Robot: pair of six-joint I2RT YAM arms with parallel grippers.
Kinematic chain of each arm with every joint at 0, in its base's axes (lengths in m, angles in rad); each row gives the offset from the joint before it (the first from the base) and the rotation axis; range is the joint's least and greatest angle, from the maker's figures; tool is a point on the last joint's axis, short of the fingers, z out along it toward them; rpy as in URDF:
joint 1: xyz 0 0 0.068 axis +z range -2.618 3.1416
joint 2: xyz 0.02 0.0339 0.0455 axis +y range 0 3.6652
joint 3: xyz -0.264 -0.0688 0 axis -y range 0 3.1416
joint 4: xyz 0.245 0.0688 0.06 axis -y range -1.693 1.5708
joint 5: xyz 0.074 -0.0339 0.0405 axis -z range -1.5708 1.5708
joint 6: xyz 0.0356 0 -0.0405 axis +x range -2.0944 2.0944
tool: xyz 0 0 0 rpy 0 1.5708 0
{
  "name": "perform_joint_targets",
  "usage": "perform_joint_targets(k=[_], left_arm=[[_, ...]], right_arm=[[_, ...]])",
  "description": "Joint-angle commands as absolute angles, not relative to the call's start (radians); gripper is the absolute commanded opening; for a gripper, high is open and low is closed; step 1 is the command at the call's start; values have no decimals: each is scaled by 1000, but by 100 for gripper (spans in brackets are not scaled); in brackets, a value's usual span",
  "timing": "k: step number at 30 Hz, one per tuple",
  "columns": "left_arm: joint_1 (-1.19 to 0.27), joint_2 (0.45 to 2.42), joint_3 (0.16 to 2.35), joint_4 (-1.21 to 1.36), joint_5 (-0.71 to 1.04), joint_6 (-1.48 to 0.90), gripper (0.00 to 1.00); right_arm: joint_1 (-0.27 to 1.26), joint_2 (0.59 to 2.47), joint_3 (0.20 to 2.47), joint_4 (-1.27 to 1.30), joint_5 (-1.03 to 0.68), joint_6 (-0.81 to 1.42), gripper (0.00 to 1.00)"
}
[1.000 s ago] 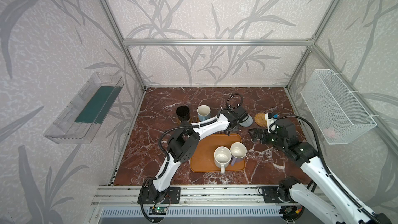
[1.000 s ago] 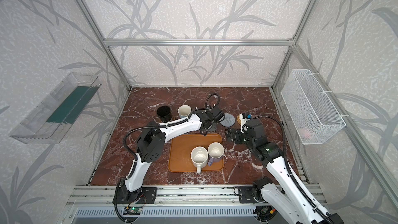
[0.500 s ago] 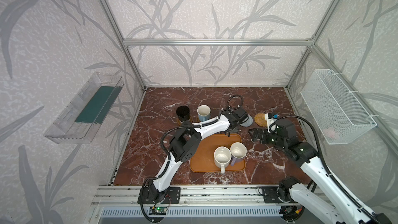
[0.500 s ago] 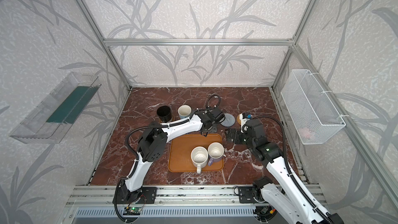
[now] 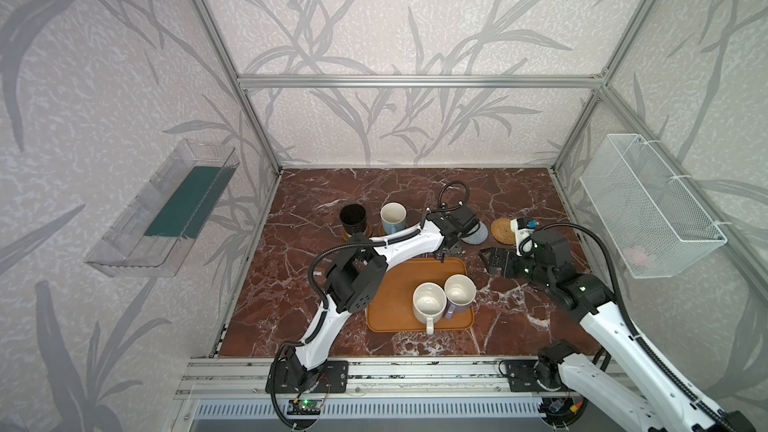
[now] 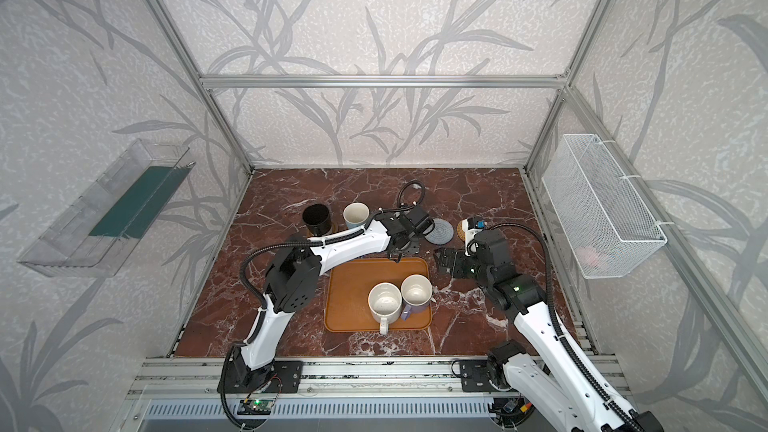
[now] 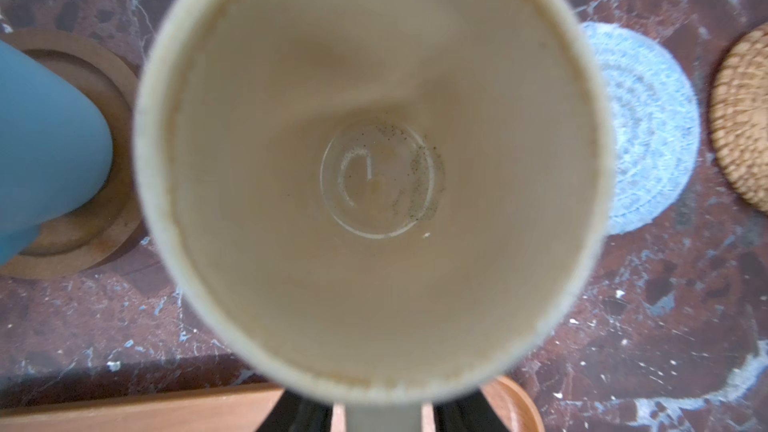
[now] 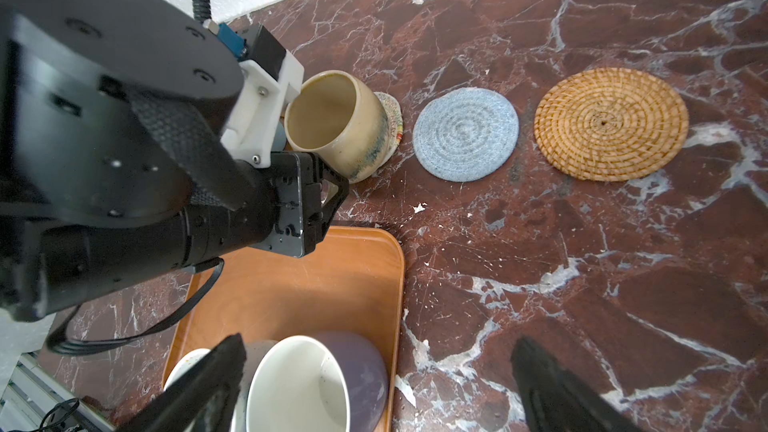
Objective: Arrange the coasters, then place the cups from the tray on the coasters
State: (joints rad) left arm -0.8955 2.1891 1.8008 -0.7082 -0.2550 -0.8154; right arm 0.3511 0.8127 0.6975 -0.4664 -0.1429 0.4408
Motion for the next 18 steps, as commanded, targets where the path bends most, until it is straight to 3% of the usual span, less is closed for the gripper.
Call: perform_joint_targets(k=[1,6,18], left_arm=[[-896,2107,1786,-685,-241,-829,41],[-900,2076,1749,-653,-207,-828,49],[-914,2065,1740,-651,-173,-833,47]], right_arm=[[347,805,685,-482,-141,437,99],[347,805,685,-486,-138,436,99],[347,807,696,-495,-135,436,99]])
